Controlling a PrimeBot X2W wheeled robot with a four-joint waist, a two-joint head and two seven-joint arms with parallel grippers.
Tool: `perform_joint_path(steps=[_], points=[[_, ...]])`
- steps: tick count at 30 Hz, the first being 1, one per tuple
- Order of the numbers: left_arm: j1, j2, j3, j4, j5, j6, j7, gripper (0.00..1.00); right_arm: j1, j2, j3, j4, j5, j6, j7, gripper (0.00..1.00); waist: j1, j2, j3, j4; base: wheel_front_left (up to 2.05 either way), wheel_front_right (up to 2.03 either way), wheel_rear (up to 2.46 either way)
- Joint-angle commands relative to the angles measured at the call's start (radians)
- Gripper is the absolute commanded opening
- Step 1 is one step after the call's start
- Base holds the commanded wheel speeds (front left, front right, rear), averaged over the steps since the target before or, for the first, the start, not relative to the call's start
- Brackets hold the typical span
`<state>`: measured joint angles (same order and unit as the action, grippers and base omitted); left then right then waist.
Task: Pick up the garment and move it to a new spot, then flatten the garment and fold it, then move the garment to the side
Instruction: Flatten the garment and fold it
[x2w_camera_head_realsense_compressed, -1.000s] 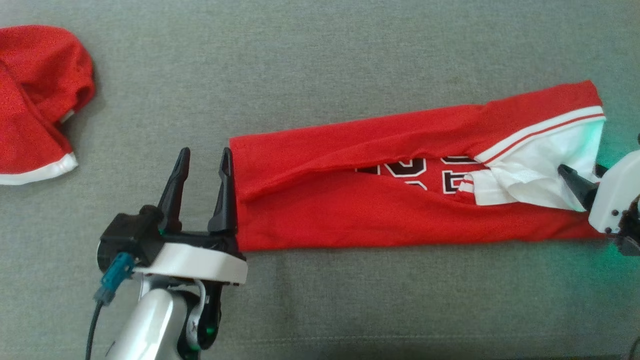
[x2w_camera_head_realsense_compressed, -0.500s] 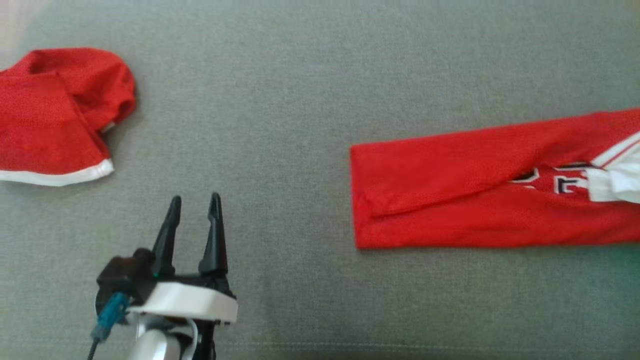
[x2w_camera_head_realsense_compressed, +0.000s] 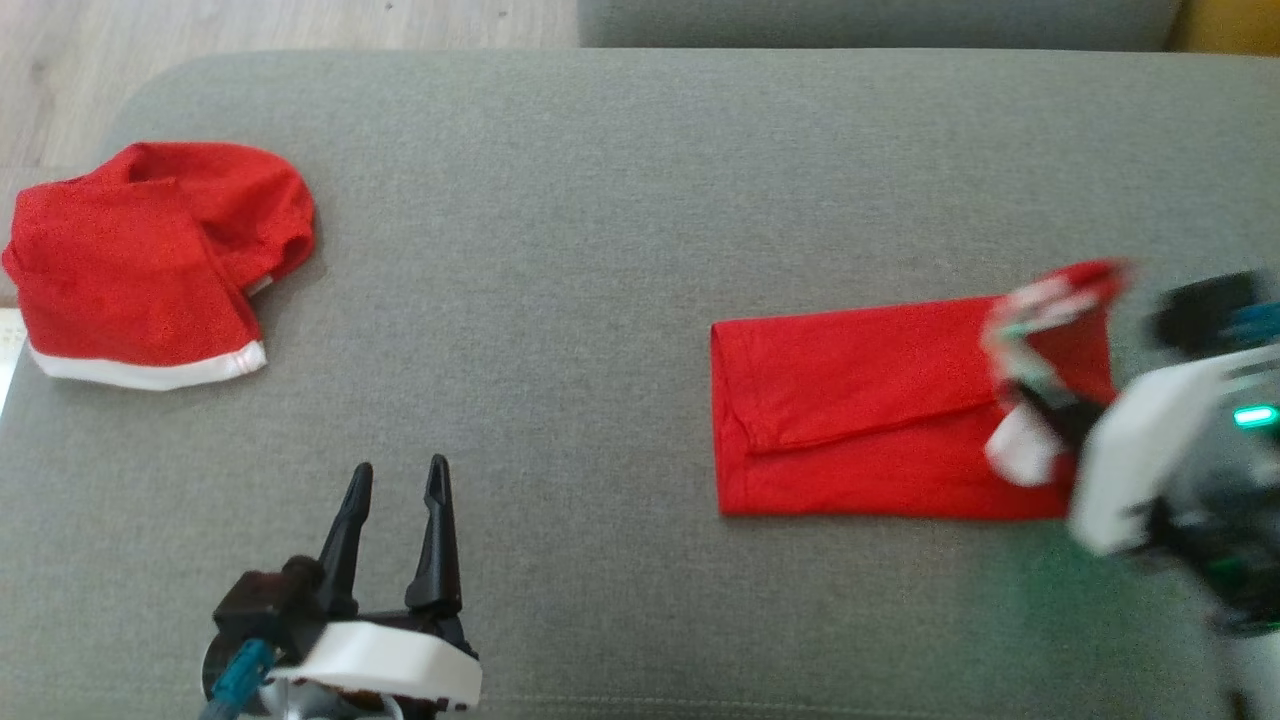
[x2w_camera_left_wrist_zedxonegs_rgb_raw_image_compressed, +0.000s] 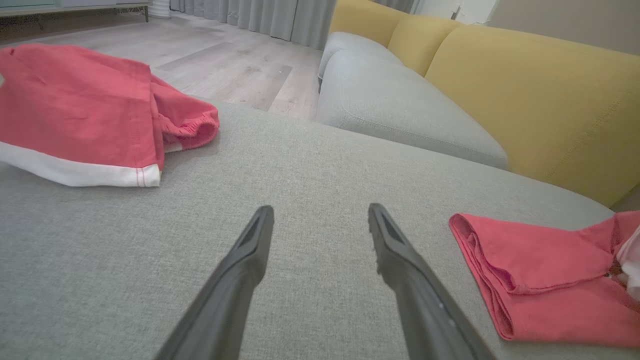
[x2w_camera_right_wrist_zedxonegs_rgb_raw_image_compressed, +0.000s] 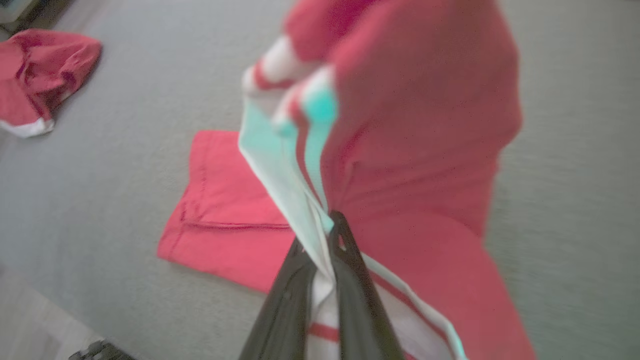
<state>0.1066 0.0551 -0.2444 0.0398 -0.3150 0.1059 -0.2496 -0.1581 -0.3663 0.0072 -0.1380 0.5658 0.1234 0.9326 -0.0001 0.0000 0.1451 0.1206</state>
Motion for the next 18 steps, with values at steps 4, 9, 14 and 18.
perform_joint_path(steps=[4,9,14,18], points=[[-0.043,-0.005,0.012,-0.022,0.006,-0.001,-0.012,1.00,-0.069,0.088,0.164,0.054,-0.039,0.007,-0.095,0.00,0.0001,0.0000,0.012,0.015,0.00,0.00,0.00],[-0.046,-0.005,-0.001,-0.009,0.006,-0.002,-0.012,1.00,-0.141,0.175,0.236,0.184,-0.079,0.007,-0.189,0.00,0.0001,0.0000,0.021,0.032,0.00,0.00,0.00],[-0.036,-0.005,-0.012,0.004,0.002,0.002,-0.012,1.00,-0.194,0.231,0.256,0.282,-0.113,0.007,-0.259,0.00,0.0001,0.0000,0.024,0.041,0.00,0.00,0.00],[-0.037,-0.005,-0.027,0.009,-0.003,0.005,-0.012,1.00,-0.213,0.261,0.271,0.340,-0.130,0.007,-0.288,0.00,0.0001,0.0000,0.028,0.044,0.00,0.00,0.00]])
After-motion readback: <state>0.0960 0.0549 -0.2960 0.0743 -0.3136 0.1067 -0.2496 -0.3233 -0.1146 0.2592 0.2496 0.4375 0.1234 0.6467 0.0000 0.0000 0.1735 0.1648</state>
